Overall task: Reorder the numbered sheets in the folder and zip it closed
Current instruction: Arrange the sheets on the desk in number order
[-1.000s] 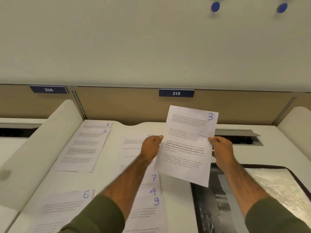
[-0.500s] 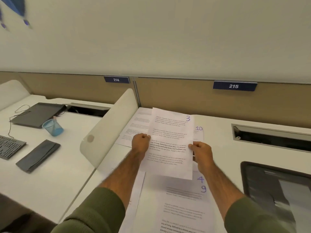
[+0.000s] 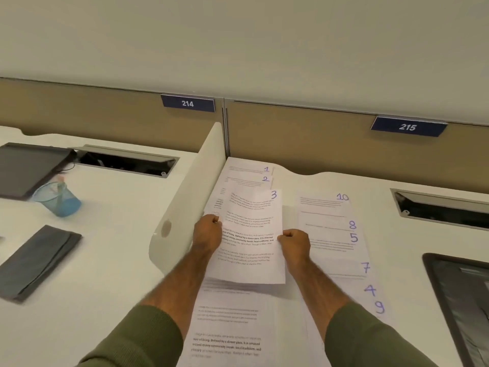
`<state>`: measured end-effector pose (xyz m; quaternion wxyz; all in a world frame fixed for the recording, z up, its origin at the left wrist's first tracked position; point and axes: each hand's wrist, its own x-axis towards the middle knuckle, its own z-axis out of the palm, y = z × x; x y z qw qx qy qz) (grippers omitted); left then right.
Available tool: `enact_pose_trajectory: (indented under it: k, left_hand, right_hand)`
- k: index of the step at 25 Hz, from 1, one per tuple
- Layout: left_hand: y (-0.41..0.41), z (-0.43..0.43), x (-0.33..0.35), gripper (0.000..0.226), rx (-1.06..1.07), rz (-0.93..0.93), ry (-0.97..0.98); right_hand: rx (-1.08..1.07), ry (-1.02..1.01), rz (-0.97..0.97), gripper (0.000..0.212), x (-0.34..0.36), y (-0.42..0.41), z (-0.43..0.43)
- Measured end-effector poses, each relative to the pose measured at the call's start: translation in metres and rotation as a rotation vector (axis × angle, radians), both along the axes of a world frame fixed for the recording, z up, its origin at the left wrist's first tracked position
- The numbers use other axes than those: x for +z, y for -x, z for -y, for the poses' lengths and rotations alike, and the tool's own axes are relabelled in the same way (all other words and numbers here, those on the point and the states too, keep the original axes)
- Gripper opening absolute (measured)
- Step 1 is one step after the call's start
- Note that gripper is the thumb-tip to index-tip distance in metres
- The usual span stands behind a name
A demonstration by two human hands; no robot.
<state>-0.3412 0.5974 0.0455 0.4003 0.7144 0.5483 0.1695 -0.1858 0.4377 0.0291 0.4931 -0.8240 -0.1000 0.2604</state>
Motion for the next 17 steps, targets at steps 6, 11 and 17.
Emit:
enact_pose_trajectory:
  k: [6,11,17]
  left_hand:
    - [0.005,-0.041,-0.007,0.025,-0.121,-0.066,-0.021]
    - [-0.002,-0.057,-0.010,0.023,-0.166,-0.170,-0.103]
    - [-0.015,-0.063,-0.010,0.027,-0.114,-0.295,-0.133]
  right_hand:
    - [-0.036,0.109,0.031,0.033,-0.009,0.004,-0.046]
    - [-0.066,0.134,0.011,0.023,-0.019,-0.001,-0.070]
    - [-0.083,0.134,-0.021,0.019,-0.033,-0.004,-0.082]
